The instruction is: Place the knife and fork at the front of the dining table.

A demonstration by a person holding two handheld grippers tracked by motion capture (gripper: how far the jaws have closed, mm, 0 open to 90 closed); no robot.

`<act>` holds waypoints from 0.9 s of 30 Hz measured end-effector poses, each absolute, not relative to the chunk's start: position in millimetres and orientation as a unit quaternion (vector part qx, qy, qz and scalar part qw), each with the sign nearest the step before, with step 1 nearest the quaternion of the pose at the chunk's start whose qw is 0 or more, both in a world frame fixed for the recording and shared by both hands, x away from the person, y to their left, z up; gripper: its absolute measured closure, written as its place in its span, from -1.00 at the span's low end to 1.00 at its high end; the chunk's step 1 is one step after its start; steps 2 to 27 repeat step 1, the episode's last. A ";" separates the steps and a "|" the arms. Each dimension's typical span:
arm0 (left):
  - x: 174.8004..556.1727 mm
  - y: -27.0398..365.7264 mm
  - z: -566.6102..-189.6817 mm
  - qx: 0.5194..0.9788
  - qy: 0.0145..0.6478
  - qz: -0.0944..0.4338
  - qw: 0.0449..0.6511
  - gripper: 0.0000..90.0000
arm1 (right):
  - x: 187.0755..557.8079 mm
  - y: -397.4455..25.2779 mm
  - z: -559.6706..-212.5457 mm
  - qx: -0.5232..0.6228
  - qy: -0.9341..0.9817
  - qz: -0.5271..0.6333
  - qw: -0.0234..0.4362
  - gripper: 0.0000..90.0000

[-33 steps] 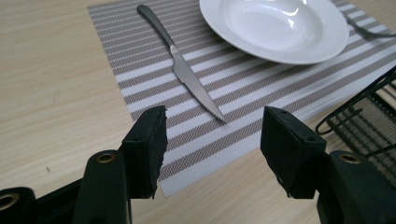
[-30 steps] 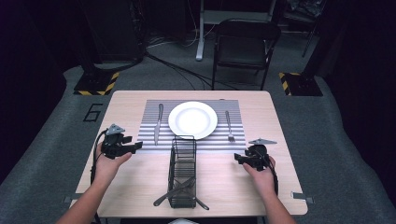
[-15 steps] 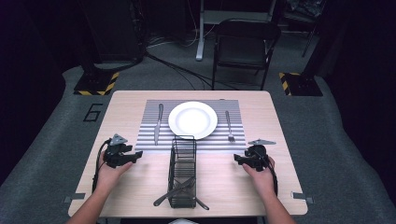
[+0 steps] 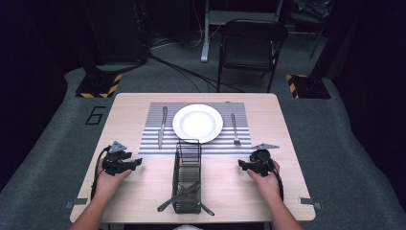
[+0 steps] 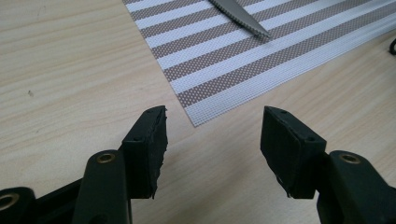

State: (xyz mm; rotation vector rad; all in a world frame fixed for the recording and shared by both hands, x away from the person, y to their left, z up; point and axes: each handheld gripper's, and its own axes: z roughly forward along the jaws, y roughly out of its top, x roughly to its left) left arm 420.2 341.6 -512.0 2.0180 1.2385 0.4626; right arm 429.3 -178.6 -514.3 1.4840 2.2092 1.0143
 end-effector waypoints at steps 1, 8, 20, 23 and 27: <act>421.2 342.1 -514.0 0.778 0.480 0.187 0.360 -0.09 | 429.3 -178.1 -514.0 0.517 0.767 0.351 0.146 -0.12; 421.2 342.1 -514.0 0.778 0.480 0.187 0.360 -0.09 | 429.3 -178.1 -514.0 0.517 0.767 0.351 0.146 -0.12; 421.2 342.1 -514.0 0.778 0.480 0.187 0.360 -0.09 | 429.3 -178.1 -514.0 0.517 0.767 0.351 0.146 -0.12; 421.2 342.1 -514.0 0.778 0.480 0.187 0.360 -0.09 | 429.3 -178.1 -514.0 0.517 0.767 0.351 0.146 -0.12; 421.2 342.1 -514.0 0.778 0.480 0.187 0.360 -0.09 | 429.3 -178.1 -514.0 0.517 0.767 0.351 0.146 -0.12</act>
